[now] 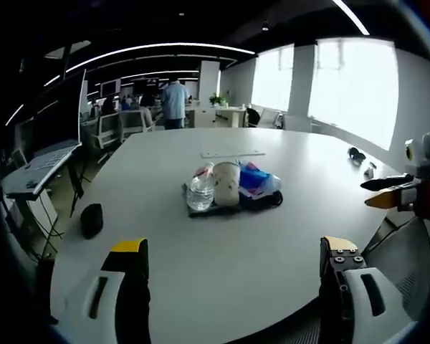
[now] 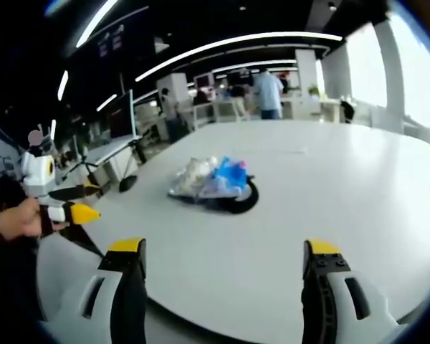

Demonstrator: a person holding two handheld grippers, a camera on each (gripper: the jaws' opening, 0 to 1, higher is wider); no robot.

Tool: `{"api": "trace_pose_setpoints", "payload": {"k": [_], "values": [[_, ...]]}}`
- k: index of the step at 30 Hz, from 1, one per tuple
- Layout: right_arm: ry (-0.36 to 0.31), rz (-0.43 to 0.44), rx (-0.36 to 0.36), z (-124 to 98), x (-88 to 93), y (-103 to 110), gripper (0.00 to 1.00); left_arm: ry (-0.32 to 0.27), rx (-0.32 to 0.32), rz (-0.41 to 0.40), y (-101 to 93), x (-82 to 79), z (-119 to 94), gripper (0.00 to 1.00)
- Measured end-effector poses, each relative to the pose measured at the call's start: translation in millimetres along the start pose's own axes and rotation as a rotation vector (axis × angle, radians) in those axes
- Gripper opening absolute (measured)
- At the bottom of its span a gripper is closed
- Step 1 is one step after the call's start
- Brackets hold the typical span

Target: Arrange the tabletop items into an orderly group along one side of the table until the central work area is clear of visible clutter.

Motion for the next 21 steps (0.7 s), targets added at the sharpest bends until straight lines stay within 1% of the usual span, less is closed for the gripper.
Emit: {"api": "trace_pose_setpoints", "payload": {"k": [11, 21], "values": [[0.013, 0.01, 0.002, 4.1, -1.6, -4.9, 0.88, -0.006, -0.004, 0.004, 2.6, -7.5, 3.9, 0.98], [0.016, -0.003, -0.015, 12.8, -9.7, -1.9, 0.88, -0.015, -0.01, 0.011, 7.5, -15.8, 7.4, 0.98]]}}
Point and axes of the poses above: the point that each gripper's makers call its tool centre point, and the gripper's own axes: z roughly forward along the fingers, y roughly to its left, x roughly out of its underside, the point moved 7 cm from there along -z, roughly backward along the fingers, and after that the axes turned 8 degrees about y, right-handed, at the moved point
